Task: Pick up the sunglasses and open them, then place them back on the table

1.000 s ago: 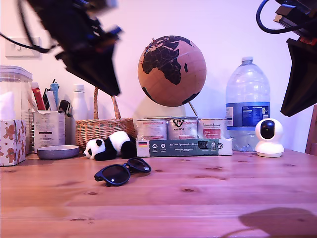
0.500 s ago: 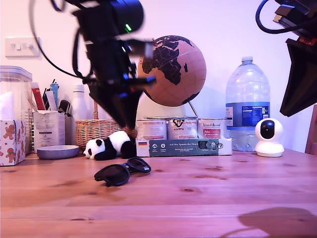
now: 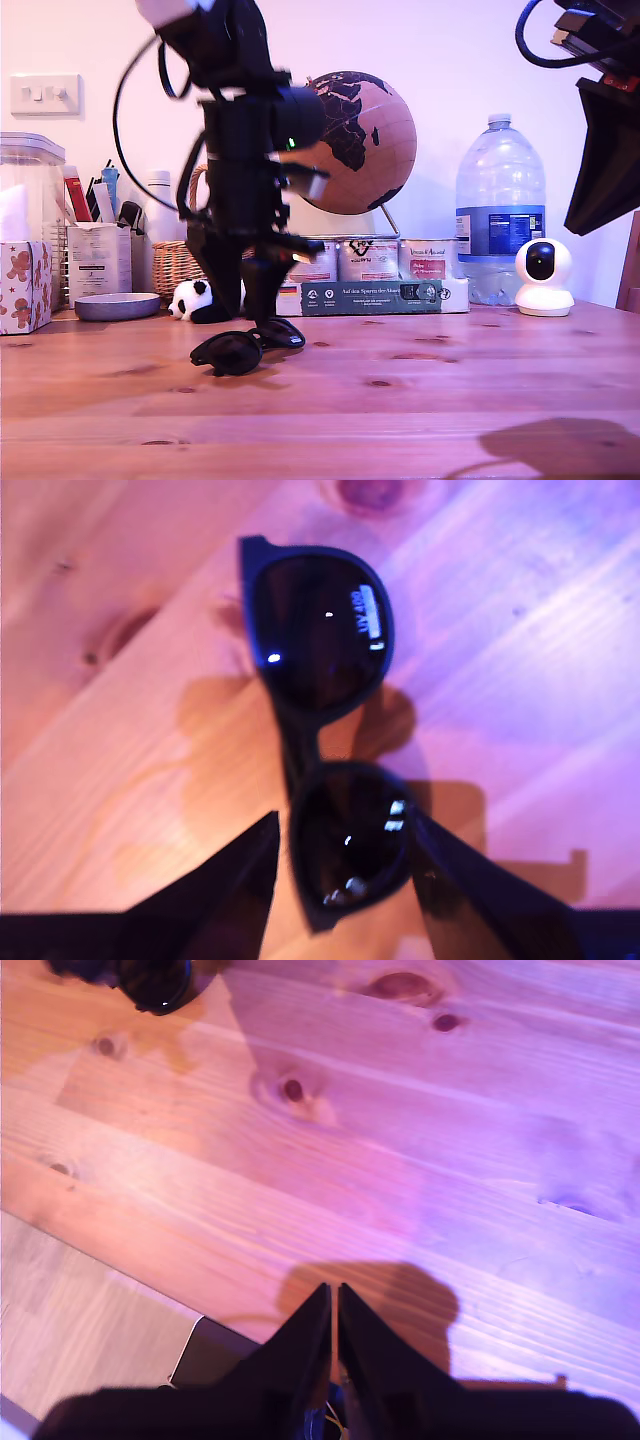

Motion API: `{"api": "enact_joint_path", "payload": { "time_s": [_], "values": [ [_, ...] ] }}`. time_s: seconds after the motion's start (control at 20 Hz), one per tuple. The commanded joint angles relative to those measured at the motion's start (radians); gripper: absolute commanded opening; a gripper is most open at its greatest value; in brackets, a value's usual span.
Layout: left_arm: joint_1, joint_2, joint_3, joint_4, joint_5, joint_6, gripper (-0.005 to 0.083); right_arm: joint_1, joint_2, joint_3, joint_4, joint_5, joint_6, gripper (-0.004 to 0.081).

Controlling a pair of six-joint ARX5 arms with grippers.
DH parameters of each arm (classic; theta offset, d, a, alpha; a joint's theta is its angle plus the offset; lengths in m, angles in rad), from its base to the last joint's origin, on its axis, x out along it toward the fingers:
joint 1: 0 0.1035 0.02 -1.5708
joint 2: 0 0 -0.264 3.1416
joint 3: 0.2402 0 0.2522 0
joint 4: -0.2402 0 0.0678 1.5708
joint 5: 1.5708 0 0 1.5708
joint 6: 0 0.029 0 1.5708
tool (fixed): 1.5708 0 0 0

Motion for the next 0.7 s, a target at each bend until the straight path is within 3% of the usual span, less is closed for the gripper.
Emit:
{"api": "enact_joint_path", "payload": {
  "time_s": [0.0, 0.65],
  "values": [
    [-0.002, 0.011, 0.016, 0.026, -0.003, -0.008, 0.0361, 0.005, 0.004, 0.011, 0.004, 0.0, -0.002, -0.0012],
    [0.034, 0.049, 0.017, 0.098, 0.037, -0.013, 0.0359, 0.005, 0.004, 0.011, 0.003, -0.001, -0.002, -0.0012]
  ]
}}
